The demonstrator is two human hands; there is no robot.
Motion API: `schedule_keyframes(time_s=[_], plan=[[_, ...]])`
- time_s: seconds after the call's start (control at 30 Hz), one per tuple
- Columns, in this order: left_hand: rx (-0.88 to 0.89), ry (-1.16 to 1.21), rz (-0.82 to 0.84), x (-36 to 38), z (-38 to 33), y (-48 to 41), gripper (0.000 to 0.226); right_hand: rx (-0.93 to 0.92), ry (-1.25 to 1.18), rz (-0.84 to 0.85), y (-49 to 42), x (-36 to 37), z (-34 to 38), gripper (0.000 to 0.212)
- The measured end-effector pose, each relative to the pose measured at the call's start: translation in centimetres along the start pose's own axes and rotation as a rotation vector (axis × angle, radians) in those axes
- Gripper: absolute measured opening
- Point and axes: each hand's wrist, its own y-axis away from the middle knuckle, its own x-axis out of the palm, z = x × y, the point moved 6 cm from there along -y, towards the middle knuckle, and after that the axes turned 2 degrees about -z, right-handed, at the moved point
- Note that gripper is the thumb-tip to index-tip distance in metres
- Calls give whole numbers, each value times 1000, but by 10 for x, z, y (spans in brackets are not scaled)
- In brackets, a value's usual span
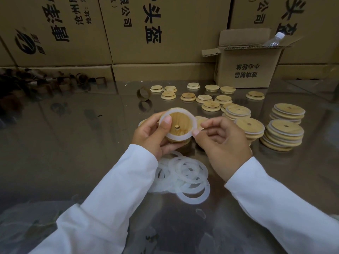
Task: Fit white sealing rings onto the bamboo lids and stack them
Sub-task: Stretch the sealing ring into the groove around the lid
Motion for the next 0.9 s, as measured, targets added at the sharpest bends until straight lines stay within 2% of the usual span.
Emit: schedule_keyframes(time_s=[0.17,0.23,0.33,0.43,0.63,0.9], plan=[[-77,37,41,2,7,0,28,-13,63,-84,-3,-4,-2,11],[-106,-1,69,4,12,0,22,-6,98,-118,-6,-9,-3,12],[-93,-119,105,7,18,2,25,-42,180,-133,-8,-11,-3,15],[-29,-312,131,10,16,3,31,-104,271,-94,-7,-8,-1,15],[-62,-294,59,7,19,4,9,-219,428,30,-4,1,4,12],[21,-291,1,4,12,-1,12,-82,330,68,-11,0,-3,18]])
